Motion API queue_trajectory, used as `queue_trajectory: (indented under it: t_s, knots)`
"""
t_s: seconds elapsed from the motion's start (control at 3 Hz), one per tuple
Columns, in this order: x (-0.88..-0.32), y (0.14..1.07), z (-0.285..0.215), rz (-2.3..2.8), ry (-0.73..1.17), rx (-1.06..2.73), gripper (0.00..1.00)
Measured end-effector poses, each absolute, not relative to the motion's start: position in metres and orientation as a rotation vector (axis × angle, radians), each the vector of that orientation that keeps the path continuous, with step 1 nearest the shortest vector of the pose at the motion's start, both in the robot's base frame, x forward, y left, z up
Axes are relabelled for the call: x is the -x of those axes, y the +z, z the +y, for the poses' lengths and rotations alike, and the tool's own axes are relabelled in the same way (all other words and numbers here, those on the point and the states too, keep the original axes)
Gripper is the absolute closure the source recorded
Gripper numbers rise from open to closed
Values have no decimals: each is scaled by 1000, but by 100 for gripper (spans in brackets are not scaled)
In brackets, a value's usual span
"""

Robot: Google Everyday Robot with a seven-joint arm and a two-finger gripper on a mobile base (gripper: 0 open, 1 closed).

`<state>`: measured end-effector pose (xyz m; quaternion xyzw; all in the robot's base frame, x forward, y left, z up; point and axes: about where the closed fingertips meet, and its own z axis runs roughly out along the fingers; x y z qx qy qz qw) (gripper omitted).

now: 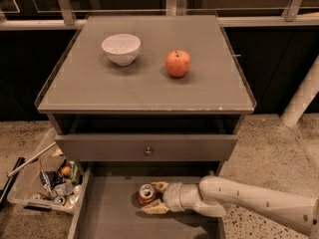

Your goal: Pick coke can from middle drawer and place on counter

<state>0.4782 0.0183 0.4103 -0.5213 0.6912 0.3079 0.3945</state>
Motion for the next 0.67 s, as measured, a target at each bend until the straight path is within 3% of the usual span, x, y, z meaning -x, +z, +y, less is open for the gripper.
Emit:
queue_trajectory:
  t_s: [0.67]
  knots:
    - [-478, 410, 18, 1753, 781, 1323, 86]
